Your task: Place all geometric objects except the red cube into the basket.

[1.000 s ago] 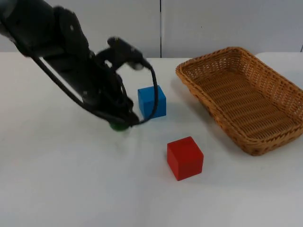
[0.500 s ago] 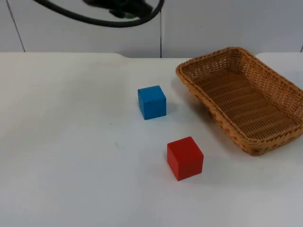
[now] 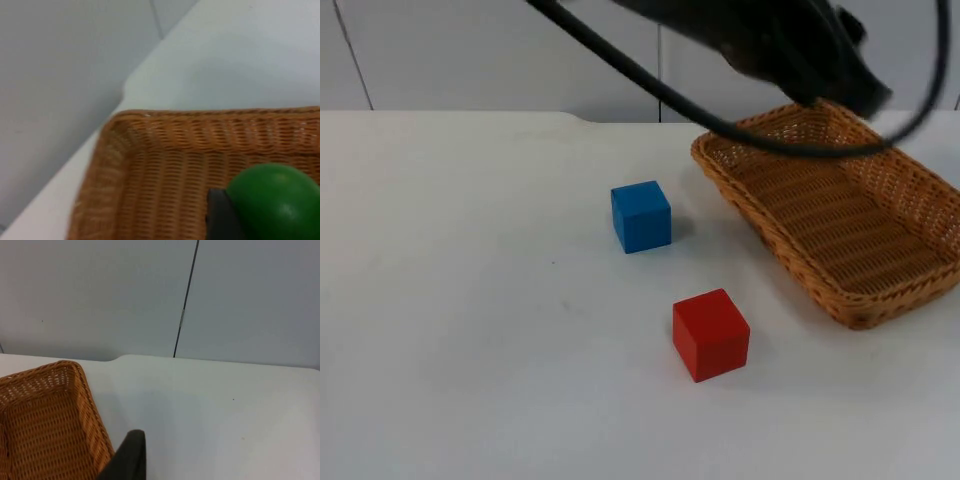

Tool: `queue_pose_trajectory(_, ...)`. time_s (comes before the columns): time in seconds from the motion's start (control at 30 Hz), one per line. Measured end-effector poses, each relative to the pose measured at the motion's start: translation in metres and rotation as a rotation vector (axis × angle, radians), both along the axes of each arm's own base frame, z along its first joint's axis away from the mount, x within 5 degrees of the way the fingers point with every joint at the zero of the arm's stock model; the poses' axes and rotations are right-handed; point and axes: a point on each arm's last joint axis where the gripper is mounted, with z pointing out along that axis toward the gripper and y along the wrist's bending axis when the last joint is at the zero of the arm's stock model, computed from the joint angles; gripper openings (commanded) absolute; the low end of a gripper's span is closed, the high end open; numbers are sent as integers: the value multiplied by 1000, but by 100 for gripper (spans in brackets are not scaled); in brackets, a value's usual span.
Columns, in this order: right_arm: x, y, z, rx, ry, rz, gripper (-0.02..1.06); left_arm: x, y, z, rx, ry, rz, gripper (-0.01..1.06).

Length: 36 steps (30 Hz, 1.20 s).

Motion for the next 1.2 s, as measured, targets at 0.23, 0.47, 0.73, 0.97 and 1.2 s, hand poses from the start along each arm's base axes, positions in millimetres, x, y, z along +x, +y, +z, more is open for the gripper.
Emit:
queue_pose_trajectory(0.23, 0, 1, 0, 10, 0, 3, 103, 23, -38, -38, -65, 73, 41, 2)
queue_pose_trajectory(0.47, 0, 1, 0, 14, -1, 4, 103, 41, -56, -84, -99, 166, 103, 2)
queue_pose_trajectory(0.73, 0, 1, 0, 14, -1, 4, 103, 41, -56, -106, -87, 212, 125, 70)
queue_pose_trajectory(0.97, 0, 1, 0, 14, -1, 4, 103, 41, -57, -105, -79, 217, 118, 104)
queue_pose_trajectory(1.2, 0, 1, 0, 14, -1, 4, 103, 35, -54, -69, -51, 192, 60, 104)
